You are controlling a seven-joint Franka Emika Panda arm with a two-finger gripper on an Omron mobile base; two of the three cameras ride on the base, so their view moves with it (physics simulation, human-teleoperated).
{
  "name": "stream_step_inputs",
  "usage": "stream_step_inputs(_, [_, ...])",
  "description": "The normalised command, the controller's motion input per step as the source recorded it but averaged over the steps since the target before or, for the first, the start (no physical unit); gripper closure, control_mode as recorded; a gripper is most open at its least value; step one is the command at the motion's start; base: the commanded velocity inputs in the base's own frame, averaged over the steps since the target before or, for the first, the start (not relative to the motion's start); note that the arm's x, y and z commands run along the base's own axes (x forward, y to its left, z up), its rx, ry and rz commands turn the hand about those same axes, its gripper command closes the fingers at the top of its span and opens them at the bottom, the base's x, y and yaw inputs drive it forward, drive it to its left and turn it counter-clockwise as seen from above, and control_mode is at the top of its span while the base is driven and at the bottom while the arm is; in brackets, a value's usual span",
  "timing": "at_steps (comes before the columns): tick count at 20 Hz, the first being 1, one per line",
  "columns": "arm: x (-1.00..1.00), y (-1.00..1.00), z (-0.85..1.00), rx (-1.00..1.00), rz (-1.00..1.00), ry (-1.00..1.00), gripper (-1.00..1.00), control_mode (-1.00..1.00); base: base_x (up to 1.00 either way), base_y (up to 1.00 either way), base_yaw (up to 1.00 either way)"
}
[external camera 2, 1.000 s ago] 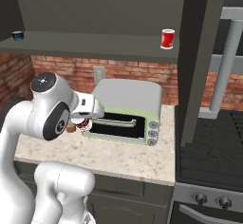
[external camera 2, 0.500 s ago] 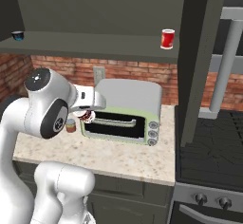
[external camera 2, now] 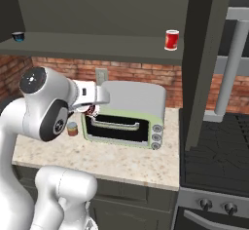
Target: Pick the cans from the counter and place them in their designated side in the cabinet.
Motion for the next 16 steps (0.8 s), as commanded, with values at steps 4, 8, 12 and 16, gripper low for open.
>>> stream_step_inputs(4, [0.0,-0.07,0.28,-0.03,0.0,-0.09,1.0,-1.0,0.0,0.0,0.0])
stream_step_inputs(8, [0.0,-0.09,0.27,-0.02,0.0,-0.07,1.0,-1.0,0.0,0.0,0.0])
stream_step_inputs(12, [0.03,-0.08,0.27,-0.02,0.0,-0.08,1.0,-1.0,0.0,0.0,0.0])
stream_step_inputs(16, [0.1,-0.09,0.26,-0.01,0.0,-0.08,1.0,-1.0,0.0,0.0,0.0])
